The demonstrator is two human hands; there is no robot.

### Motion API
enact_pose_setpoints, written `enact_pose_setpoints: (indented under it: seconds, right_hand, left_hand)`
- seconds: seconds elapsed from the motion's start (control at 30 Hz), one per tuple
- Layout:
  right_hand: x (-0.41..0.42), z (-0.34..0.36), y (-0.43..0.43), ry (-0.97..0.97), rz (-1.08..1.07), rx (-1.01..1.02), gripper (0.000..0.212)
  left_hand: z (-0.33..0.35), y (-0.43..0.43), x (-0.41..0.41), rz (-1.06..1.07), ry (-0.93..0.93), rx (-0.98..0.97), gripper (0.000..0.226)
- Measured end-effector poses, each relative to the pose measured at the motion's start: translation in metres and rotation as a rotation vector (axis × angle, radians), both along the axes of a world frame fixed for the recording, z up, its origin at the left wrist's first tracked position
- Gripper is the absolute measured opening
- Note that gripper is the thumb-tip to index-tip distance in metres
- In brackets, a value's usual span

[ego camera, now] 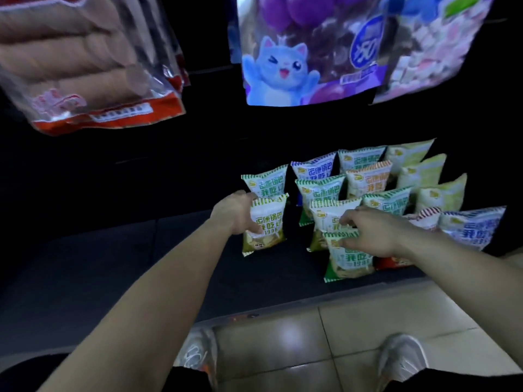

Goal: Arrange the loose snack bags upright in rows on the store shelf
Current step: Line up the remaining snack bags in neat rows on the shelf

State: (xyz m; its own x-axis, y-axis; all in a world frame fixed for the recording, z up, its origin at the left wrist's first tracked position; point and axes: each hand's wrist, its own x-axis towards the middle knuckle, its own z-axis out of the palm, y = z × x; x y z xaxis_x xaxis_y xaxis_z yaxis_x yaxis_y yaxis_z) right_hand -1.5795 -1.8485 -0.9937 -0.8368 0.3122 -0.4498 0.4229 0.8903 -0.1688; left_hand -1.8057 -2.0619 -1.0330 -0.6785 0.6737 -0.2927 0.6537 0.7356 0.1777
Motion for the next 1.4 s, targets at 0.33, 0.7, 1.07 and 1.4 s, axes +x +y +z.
enact_pose_setpoints:
  seconds: [0.33, 0.7, 1.07, 1.4]
  right_hand:
    - [-0.011, -0.012, 0.023, 0.047, -0.079, -0.061, 0.060]
    - [-0.030, -0.015, 0.005, 0.030, -0.033, -0.059, 0.058]
    - [-0.028, -0.010, 0.003, -0.057, 0.008, -0.009, 0.065]
    - [0.055, 0.015, 0.078, 0.067, -0.256, -0.003, 0.068]
  left_hand:
    - [-0.058, 0.046, -0.025, 0.098, 0.088, 0.079, 0.091]
    - [-0.069, 0.046, -0.022, 0.107, 0.190, 0.153, 0.086]
    - [-0.046, 0.044, 0.002, 0.069, 0.253, 0.099, 0.094]
    - [-0.004, 0.050, 0.077, -0.076, 0.151, 0.232, 0.086]
